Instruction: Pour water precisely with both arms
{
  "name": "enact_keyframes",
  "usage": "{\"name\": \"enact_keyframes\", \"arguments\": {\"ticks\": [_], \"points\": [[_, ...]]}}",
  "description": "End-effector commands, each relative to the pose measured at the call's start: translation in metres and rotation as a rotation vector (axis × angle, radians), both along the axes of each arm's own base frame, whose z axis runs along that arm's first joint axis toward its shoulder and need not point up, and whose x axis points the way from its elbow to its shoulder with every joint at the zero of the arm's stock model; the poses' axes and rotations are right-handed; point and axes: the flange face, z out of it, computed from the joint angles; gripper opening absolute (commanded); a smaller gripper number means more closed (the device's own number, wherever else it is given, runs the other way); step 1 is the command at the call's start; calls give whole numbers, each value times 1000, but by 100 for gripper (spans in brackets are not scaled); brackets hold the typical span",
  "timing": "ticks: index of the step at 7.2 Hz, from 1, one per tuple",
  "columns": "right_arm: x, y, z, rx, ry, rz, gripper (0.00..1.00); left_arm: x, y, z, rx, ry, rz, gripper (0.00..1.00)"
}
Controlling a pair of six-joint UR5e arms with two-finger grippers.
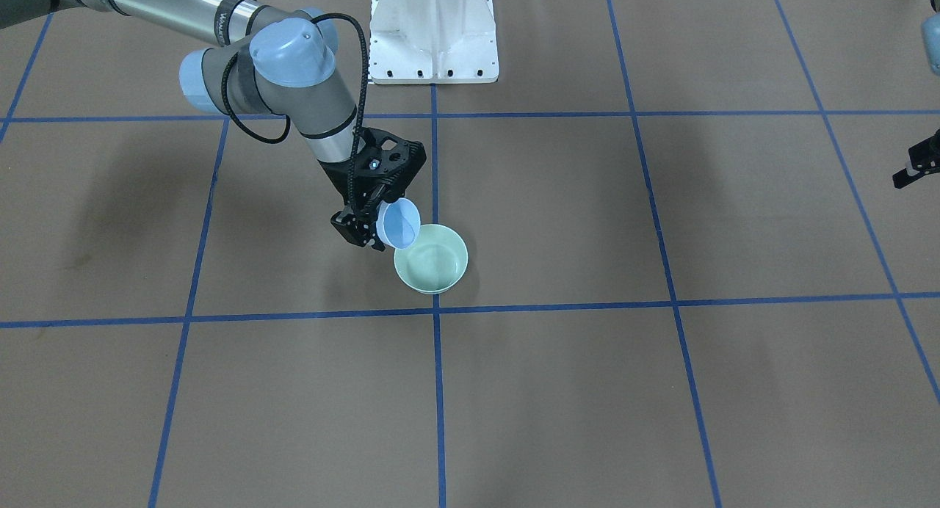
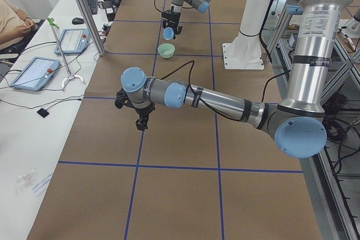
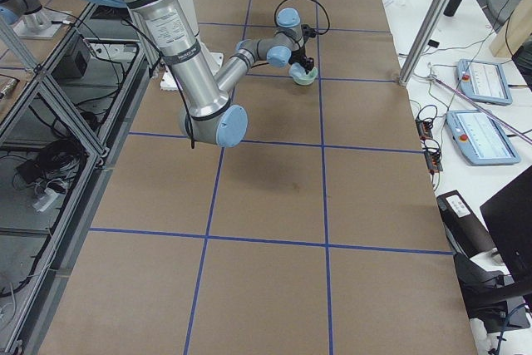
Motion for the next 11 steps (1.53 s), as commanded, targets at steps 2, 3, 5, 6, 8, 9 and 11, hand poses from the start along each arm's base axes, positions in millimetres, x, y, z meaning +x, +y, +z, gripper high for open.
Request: {"name": "enact_keyframes", "arguments": {"ticks": [2, 3, 5, 6, 8, 9, 11], "points": [[-6, -2, -12, -26, 62, -13, 0, 0, 1, 0, -1, 1, -1, 100], [-7, -3, -19, -31, 70, -13, 0, 0, 1, 0, -1, 1, -1, 100], [-9, -1, -18, -32, 73, -16, 0, 0, 1, -1, 2, -1, 0, 100], [-10, 0, -18, -32, 73, -18, 0, 0, 1, 0, 1, 1, 0, 100], [-10, 0, -18, -30, 69, -16, 0, 0, 1, 0, 1, -1, 0, 100], [-10, 1, -21, -32, 55, -10, 0, 0, 1, -1, 2, 1, 0, 100], [-7, 1, -20, -21, -14, 34, 0, 0, 0, -2, 4, 0, -1, 100]]}}
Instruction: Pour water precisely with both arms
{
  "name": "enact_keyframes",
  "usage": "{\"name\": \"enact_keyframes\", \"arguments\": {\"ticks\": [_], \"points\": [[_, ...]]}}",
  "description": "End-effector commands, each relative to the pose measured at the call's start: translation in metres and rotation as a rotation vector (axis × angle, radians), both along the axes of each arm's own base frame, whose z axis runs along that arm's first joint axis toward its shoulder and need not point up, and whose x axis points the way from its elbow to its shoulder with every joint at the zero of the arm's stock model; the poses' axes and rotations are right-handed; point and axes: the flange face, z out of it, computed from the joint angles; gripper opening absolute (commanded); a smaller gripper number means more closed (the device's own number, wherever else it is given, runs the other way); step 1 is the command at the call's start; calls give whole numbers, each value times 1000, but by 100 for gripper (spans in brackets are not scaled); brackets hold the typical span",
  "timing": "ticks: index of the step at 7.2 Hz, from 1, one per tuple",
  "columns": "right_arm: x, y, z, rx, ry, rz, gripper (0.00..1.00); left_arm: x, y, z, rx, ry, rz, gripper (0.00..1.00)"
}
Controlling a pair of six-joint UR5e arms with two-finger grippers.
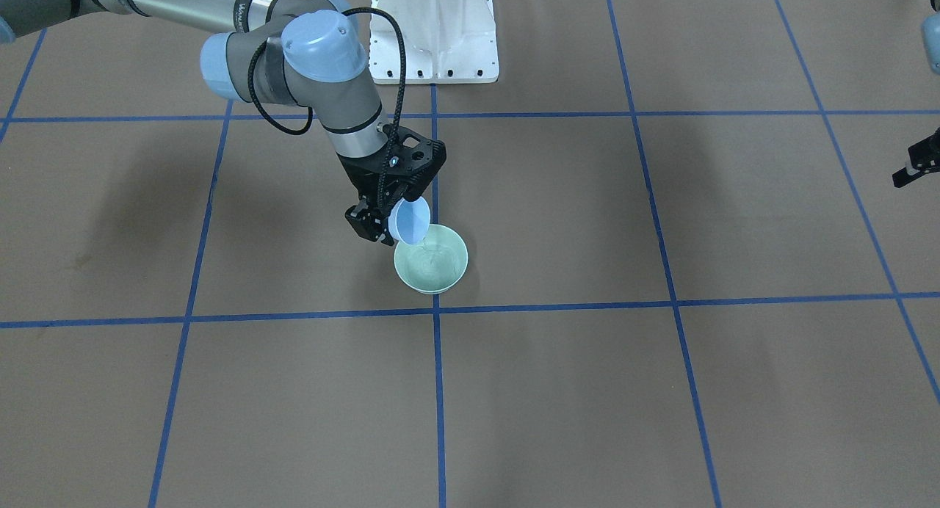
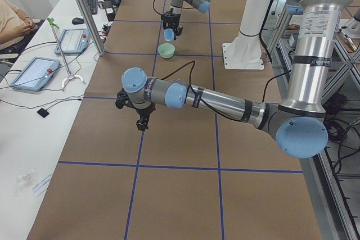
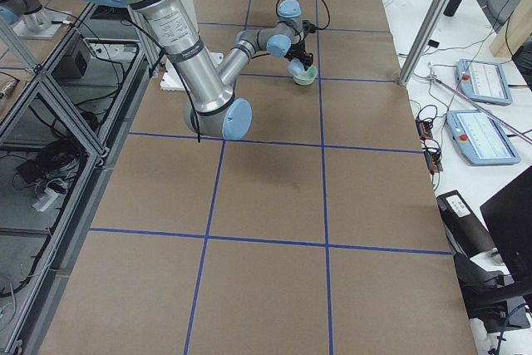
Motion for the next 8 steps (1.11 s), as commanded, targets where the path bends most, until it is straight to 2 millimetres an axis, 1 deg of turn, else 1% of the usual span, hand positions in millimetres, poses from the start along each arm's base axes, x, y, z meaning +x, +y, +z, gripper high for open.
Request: {"name": "enact_keyframes", "arguments": {"ticks": [1, 2, 4, 5, 7, 8], "points": [[3, -1, 4, 5, -71, 87, 0, 0, 0, 0, 4, 0, 0, 100], [7, -3, 1, 16, -103, 146, 0, 0, 0, -1, 8, 1, 0, 100], [12, -1, -6, -96, -217, 240, 0, 0, 0, -2, 11, 1, 0, 100], [16, -5, -8, -126, -241, 316, 0, 0, 0, -1, 11, 1, 1, 100], [34, -9, -23, -151, -307, 469, 0, -2, -1, 1, 11, -13, -3, 100], [48, -10, -25, -156, -336, 553, 0, -6, -1, 1, 13, -14, -10, 100]]}}
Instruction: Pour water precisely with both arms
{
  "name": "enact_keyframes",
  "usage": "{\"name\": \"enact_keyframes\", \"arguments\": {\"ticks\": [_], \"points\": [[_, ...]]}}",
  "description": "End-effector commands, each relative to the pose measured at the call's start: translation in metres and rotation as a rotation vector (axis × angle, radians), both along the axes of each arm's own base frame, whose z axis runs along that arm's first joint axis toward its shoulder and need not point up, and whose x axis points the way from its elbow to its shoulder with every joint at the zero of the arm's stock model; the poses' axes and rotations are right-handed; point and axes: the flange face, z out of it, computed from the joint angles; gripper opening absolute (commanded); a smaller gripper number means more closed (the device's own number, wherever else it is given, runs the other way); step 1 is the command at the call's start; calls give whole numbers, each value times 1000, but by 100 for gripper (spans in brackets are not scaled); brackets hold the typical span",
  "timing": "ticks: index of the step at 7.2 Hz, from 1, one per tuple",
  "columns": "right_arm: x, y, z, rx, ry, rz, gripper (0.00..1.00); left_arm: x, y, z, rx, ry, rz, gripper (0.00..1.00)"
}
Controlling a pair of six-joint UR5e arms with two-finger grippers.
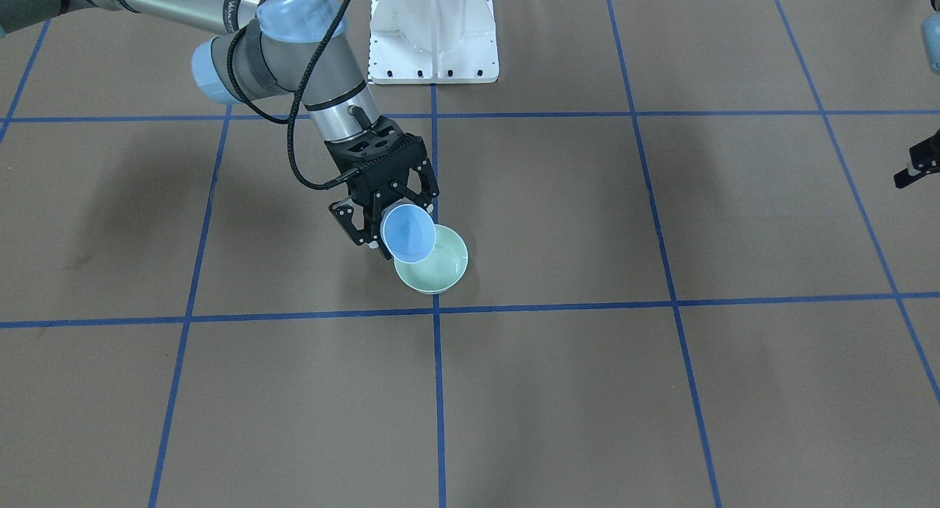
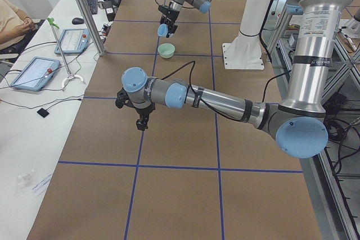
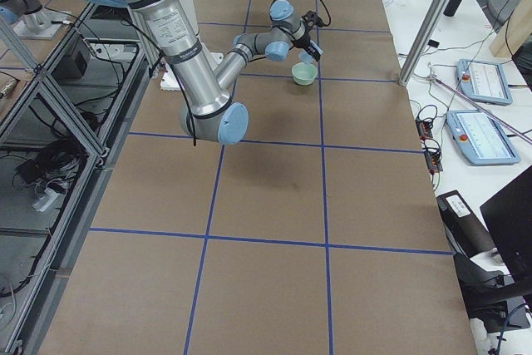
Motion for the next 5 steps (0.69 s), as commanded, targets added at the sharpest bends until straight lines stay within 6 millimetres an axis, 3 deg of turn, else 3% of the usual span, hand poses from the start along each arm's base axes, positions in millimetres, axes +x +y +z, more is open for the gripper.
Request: {"name": "enact_keyframes", "arguments": {"ticks": [1, 3, 5], "points": [[37, 2, 8, -24, -43, 196, 0, -6, 0, 0, 0, -3, -12, 100], [58, 1, 15, -112, -149, 388, 0, -6, -1, -2, 3, -3, -13, 100], [62, 2, 44, -159, -184, 561, 0, -5, 0, -3, 3, 1, -11, 100]]}}
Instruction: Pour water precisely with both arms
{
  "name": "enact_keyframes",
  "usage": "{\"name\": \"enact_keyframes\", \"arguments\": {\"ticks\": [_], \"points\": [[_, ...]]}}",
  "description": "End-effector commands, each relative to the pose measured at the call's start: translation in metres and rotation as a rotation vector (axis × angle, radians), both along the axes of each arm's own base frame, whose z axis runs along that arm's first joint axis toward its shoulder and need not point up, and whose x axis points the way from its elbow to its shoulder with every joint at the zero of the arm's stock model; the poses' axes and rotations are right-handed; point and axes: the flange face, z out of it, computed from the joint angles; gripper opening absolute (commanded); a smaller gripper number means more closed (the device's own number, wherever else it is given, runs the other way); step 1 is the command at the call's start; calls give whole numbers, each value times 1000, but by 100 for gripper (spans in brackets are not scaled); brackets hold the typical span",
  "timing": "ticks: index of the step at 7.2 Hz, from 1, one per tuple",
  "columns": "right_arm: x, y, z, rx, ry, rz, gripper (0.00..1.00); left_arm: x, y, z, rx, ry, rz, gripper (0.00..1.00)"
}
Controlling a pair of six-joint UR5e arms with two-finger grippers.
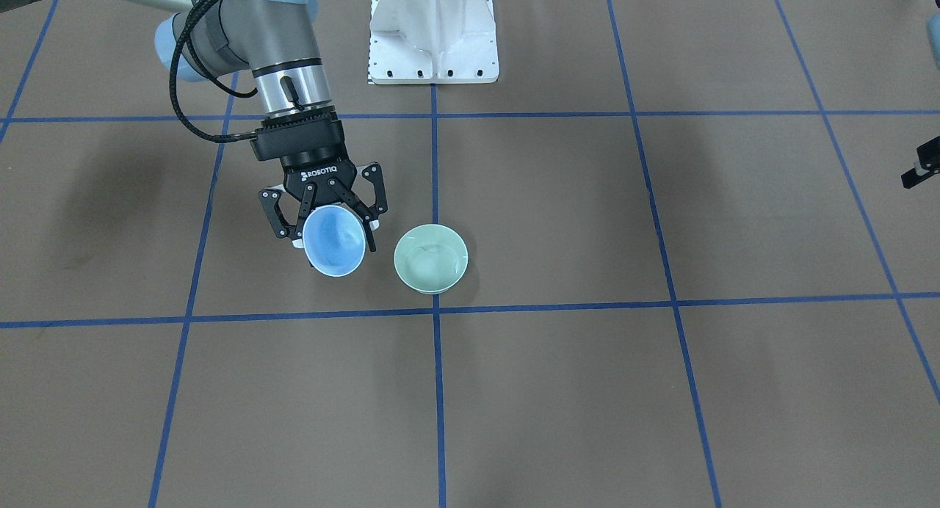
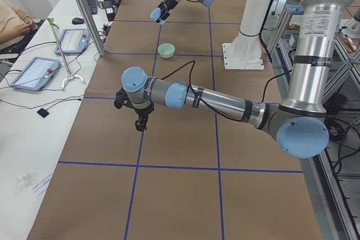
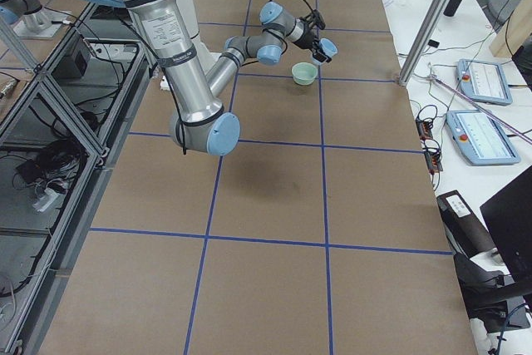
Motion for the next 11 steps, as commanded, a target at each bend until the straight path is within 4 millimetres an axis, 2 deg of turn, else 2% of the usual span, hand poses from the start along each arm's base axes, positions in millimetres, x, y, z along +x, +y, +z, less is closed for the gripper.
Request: {"name": "enact_keyframes", "arguments": {"ticks": [1, 2, 4, 5, 8, 9, 10, 11], "points": [[11, -1, 36, -68, -59, 196, 0, 1, 0, -1, 0, 7, 1, 100], [21, -1, 68, -67, 3, 262, 0, 1, 0, -1, -1, 6, 0, 100], [40, 4, 124, -143, -32, 384, 0, 1, 0, -3, 2, 6, 0, 100], [58, 9, 165, -145, 23, 449, 0, 1, -1, -4, 3, 8, 0, 100], [99, 39, 263, -184, 83, 583, 0, 1, -1, -9, 12, 10, 0, 100], [106, 57, 293, -178, 112, 608, 0, 1, -1, -9, 12, 11, 0, 100], [105, 69, 313, -178, 106, 630, 0, 1, -2, -11, 11, 9, -2, 100], [97, 76, 345, -144, 136, 672, 0, 1, -2, -11, 13, 11, -2, 100]]}}
